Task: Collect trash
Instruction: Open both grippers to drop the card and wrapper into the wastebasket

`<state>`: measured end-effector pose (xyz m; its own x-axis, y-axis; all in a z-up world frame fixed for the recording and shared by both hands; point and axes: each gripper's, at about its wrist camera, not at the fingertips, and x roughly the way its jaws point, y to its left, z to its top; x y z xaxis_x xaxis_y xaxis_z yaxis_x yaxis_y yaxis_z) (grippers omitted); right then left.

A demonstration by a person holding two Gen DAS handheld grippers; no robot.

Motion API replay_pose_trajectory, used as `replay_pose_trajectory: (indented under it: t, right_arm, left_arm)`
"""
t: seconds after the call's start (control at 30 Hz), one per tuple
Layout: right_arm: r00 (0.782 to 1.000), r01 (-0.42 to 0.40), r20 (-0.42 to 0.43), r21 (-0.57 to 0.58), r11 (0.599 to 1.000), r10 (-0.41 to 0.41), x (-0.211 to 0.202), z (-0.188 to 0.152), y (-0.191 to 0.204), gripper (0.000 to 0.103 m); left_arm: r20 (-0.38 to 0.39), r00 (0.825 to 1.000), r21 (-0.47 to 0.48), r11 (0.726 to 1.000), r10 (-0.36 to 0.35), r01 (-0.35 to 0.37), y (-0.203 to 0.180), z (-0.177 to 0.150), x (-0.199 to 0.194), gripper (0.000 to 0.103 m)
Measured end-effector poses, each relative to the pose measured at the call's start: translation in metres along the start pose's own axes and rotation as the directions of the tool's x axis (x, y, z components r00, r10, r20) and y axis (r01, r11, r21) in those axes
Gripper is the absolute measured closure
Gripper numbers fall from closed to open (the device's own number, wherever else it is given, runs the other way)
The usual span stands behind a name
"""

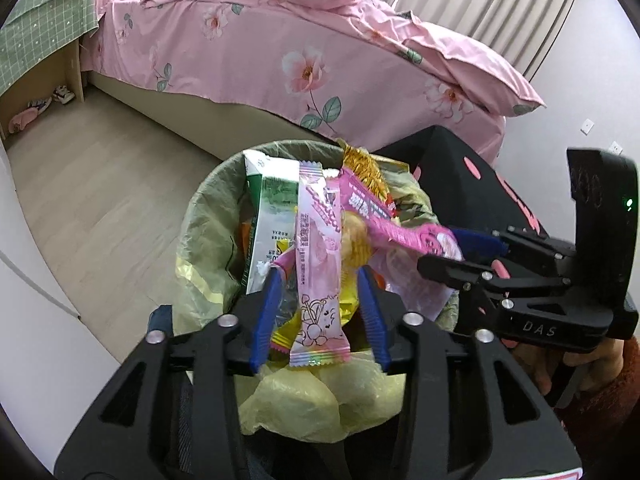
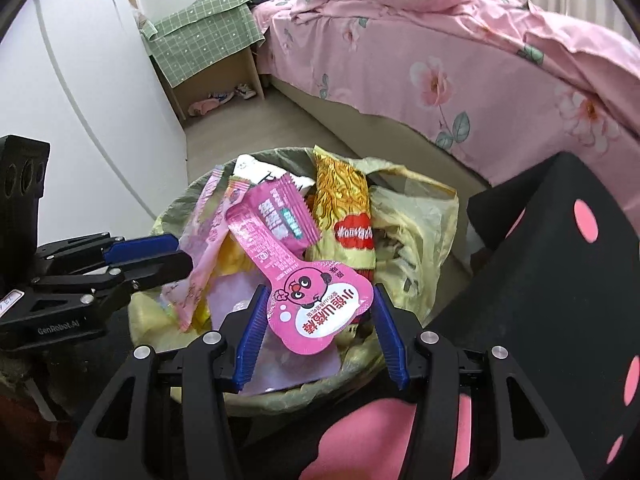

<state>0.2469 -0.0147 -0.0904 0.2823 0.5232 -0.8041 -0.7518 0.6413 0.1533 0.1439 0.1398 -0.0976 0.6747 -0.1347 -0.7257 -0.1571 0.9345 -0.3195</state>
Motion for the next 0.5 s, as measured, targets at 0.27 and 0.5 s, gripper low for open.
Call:
replay_pose_trajectory:
  t: [0.27, 0.5]
  right_arm:
    - [0.992, 0.035, 0.119, 0.076, 0.996, -0.044, -0.056, -0.019, -0.002, 0.044]
    - [0.966, 0.088, 0.222, 0.200, 0.976, -0.133, -0.148, -0.080, 0.003, 0.044]
  left_arm:
    - [0.085, 0.996, -0.010, 1.000, 0.027, -0.026, -0.018, 0.001, -0.040, 0.042]
    - [0.153, 0.988, 0.111, 0.993, 0.025, -0.042, -0.076, -0.030, -0.093, 0.024]
